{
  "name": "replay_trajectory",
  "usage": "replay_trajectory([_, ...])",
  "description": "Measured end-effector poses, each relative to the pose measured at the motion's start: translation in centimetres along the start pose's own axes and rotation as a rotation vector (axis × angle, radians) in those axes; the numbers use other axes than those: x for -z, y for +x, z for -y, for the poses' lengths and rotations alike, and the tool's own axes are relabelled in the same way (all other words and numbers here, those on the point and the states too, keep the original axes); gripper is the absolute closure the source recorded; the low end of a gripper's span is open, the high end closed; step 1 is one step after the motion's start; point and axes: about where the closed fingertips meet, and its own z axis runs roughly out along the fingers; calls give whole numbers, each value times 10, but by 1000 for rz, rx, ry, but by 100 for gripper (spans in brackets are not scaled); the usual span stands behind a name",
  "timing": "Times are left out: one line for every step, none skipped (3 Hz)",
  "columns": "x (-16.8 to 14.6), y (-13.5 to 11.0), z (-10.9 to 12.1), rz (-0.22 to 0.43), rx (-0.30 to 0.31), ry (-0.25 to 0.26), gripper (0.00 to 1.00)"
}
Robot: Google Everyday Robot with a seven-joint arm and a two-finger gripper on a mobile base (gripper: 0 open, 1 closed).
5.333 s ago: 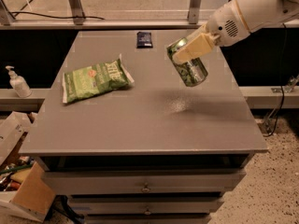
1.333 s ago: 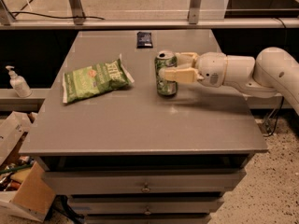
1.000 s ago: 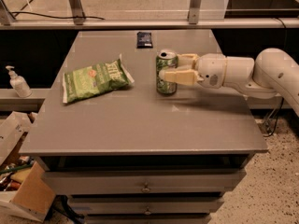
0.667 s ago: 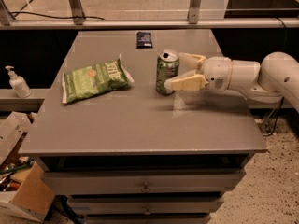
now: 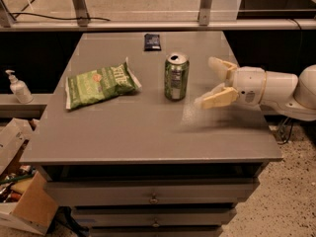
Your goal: Place green can upright
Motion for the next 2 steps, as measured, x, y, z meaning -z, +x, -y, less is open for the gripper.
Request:
replay_trajectory([43, -5, -9, 47, -22, 88, 0])
replay_trajectory([61, -4, -8, 50, -26, 118, 0])
